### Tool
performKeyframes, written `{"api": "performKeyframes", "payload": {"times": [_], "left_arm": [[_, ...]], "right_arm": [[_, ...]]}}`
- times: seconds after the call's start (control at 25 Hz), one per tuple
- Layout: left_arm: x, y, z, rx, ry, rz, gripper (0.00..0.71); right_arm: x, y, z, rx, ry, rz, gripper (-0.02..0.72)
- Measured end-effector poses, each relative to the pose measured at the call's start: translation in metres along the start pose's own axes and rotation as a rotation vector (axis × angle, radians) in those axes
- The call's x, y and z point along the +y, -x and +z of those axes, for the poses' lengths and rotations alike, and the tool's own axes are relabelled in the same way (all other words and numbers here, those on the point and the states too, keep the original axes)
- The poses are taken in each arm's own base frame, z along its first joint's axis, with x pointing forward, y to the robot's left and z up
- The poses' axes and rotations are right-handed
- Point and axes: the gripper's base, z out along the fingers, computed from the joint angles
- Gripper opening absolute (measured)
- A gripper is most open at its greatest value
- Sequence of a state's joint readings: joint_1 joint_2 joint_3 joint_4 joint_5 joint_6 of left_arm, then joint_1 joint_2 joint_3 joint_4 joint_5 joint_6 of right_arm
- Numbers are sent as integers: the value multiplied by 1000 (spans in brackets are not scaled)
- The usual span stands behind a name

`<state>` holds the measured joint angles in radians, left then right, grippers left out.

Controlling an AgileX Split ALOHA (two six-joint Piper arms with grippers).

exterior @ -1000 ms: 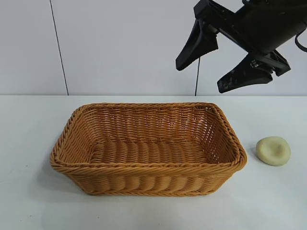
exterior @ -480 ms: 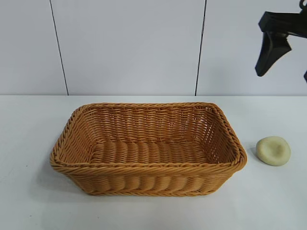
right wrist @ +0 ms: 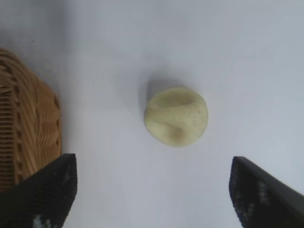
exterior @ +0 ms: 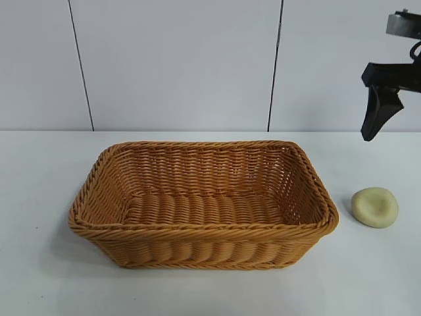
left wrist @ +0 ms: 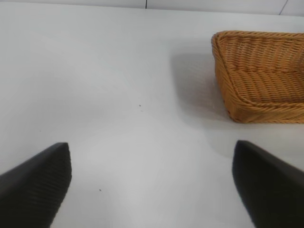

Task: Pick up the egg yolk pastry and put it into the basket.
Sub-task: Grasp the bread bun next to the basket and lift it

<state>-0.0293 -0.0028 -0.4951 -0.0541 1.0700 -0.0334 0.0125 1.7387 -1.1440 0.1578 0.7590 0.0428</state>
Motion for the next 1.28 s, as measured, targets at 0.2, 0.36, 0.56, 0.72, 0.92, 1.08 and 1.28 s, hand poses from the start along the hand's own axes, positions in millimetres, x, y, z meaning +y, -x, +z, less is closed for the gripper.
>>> {"api": "performKeyframes", "payload": {"times": [0.2,0.36,0.56,0.72,0.92,1.08,1.28], "left_arm": [[0,0,0,0,0,0,664],[0,0,0,0,0,0,664],[0,0,0,0,0,0,664],[0,0,0,0,0,0,664],[0,0,0,0,0,0,664],[0,0,0,0,0,0,664],[0,0,0,0,0,0,664]], "right_arm": [[-5,2,44,47,-18,11,624],[-10,-1,72,88,-39,7,624],[-13,-4,88,113,-52,22,617],[-13,-4,88,111,-53,27,479],[-13,-4,88,111,-53,27,204],[-13,-4,88,118,-54,26,139],[-10,-1,62,87,-48,7,130]]}}
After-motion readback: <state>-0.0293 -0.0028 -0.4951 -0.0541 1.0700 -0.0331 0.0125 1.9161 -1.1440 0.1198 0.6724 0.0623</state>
